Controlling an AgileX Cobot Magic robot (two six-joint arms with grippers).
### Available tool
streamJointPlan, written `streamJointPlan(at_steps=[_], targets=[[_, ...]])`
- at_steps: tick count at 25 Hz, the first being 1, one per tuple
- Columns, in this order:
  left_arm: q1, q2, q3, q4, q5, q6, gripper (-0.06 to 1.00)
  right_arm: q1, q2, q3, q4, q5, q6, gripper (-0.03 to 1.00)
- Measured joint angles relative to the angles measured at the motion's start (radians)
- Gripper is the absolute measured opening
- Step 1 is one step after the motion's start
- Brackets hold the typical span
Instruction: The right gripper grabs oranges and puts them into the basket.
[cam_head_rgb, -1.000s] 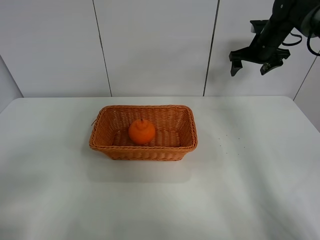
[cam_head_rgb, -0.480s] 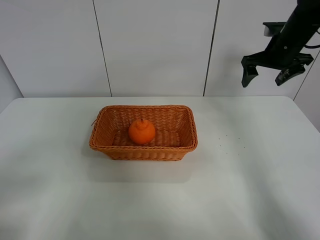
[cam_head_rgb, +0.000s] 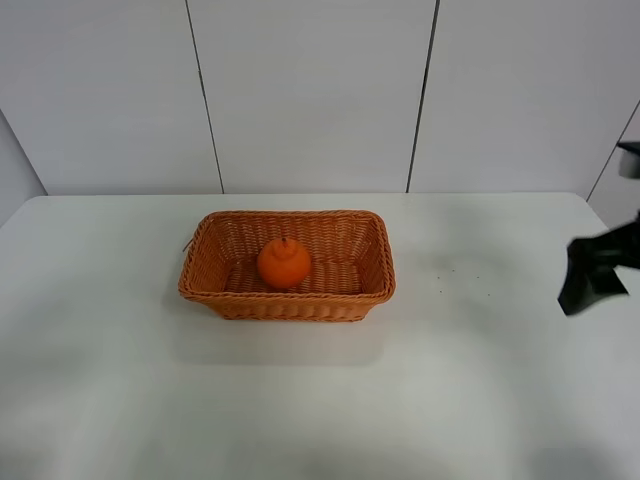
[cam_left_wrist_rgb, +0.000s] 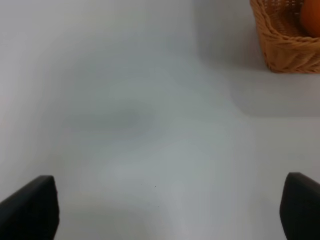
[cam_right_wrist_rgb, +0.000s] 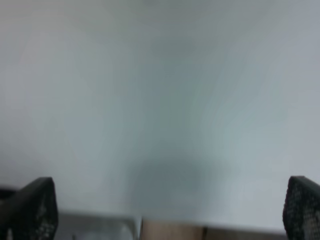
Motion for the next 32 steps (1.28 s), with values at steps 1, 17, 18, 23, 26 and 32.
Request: streamJointPlan(at_steps=[1,17,18,23,26,32], targets=[[0.0,0.0,0.0,0.0,0.0,0.0,0.99,0.0,-0.056,0.062,0.0,-0.002,0.0,0.69],[0.0,0.0,0.0,0.0,0.0,0.0,0.99,0.0,-0.963,0.413,-0.005,-0.184,-0.004,0.69],[0.0,0.0,0.0,0.0,0.0,0.0,0.99,0.0,-0.991,0.413,-0.006,-0.184,-0.004,0.69],[0.0,0.0,0.0,0.0,0.0,0.0,0.99,0.0,-1.118,0.415,-0.008,-0.184,-0.004,0.69],[0.0,0.0,0.0,0.0,0.0,0.0,0.99,0.0,-1.178,0.415,-0.008,-0.185,-0.004,0.69],[0.0,0.0,0.0,0.0,0.0,0.0,0.99,0.0,-1.181,0.416,-0.008,-0.185,-0.004,0.69]])
